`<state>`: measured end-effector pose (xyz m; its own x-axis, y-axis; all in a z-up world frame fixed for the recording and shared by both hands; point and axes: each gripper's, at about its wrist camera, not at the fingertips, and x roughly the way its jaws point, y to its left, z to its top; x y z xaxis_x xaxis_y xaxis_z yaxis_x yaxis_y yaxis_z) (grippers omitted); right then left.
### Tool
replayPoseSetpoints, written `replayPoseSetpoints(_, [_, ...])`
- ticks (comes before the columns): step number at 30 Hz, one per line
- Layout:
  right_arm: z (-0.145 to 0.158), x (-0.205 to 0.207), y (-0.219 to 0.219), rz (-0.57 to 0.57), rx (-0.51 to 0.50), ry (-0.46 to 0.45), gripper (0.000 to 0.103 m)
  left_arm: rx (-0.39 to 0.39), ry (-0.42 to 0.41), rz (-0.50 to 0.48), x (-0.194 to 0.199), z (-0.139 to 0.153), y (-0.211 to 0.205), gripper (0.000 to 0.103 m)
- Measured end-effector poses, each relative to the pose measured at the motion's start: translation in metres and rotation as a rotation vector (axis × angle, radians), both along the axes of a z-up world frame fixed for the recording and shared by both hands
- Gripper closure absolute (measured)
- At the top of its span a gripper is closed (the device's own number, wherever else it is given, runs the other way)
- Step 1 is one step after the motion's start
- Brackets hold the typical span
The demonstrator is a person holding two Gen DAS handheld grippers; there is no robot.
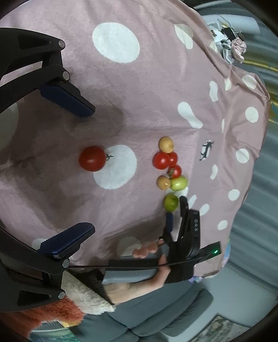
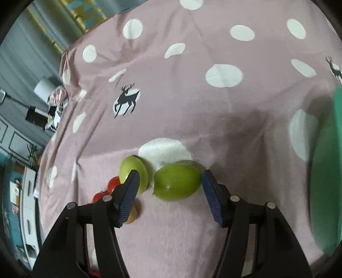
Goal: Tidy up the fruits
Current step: 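Close the right gripper around the large green fruit, then lift the large green fruit and carry it over the green bowl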
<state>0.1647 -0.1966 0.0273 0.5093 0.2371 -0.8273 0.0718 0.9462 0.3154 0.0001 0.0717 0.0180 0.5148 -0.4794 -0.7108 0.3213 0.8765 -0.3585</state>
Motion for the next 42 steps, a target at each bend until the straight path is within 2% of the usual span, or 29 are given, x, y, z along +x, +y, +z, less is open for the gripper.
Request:
replayPoseSetpoints(3, [-0.011,0.002,0.004,0.026,-0.053,0.043,0.045,0.010,-0.004,-0.016,-0.001,0.000,-0.002,0.004])
replayPoseSetpoints(5, [-0.010,0.001,-0.003,-0.008,0.001,0.010,0.052,0.015,-0.013,-0.024,-0.003,0.001,-0.004,0.004])
replayPoseSetpoints(10, [-0.013,-0.003,-0.016,-0.022,0.103,0.016,0.052,0.033,-0.021,-0.013,-0.003,-0.001,-0.005,0.004])
replayPoseSetpoints(15, [-0.014,-0.025,-0.014,0.037,0.227,0.066,0.052,0.027,-0.042,0.014,0.000,0.002,-0.011,0.004])
replayPoseSetpoints(20, [-0.014,-0.071,0.005,0.143,0.194,0.088,0.052,0.155,-0.098,0.064,-0.003,0.000,-0.031,0.004])
replayPoseSetpoints(25, [-0.011,-0.116,0.013,0.226,0.107,0.088,0.052,0.123,-0.107,0.112,-0.006,0.001,-0.027,0.004])
replayPoseSetpoints(27, [-0.012,-0.132,0.010,0.253,0.112,0.094,0.052,0.117,-0.146,0.096,-0.013,0.011,-0.032,0.004])
replayPoseSetpoints(29, [-0.014,-0.139,0.004,0.264,0.152,0.102,0.052,0.178,-0.237,0.074,-0.026,0.021,-0.047,0.004])
replayPoseSetpoints(30, [-0.016,-0.138,0.000,0.260,0.183,0.106,0.052,0.207,-0.308,0.043,-0.036,0.026,-0.059,0.004])
replayPoseSetpoints(32, [-0.019,-0.139,-0.009,0.245,0.241,0.116,0.052,0.233,-0.367,-0.056,-0.049,0.027,-0.082,0.004])
replayPoseSetpoints(34, [-0.019,-0.142,-0.012,0.241,0.259,0.117,0.052,0.290,-0.349,-0.158,-0.050,0.017,-0.112,0.004])
replayPoseSetpoints(36, [-0.020,-0.143,-0.011,0.249,0.264,0.111,0.052,0.335,-0.336,-0.204,-0.046,0.004,-0.136,0.004])
replayPoseSetpoints(38, [-0.022,-0.142,-0.012,0.260,0.289,0.108,0.053,0.328,-0.340,-0.185,-0.040,0.000,-0.145,0.004])
replayPoseSetpoints(40, [-0.023,-0.142,-0.015,0.258,0.326,0.114,0.056,0.296,-0.293,-0.191,-0.026,-0.007,-0.148,0.004])
replayPoseSetpoints(42, [-0.023,-0.141,-0.014,0.281,0.338,0.129,0.056,0.226,-0.189,-0.161,-0.008,-0.018,-0.138,0.004])
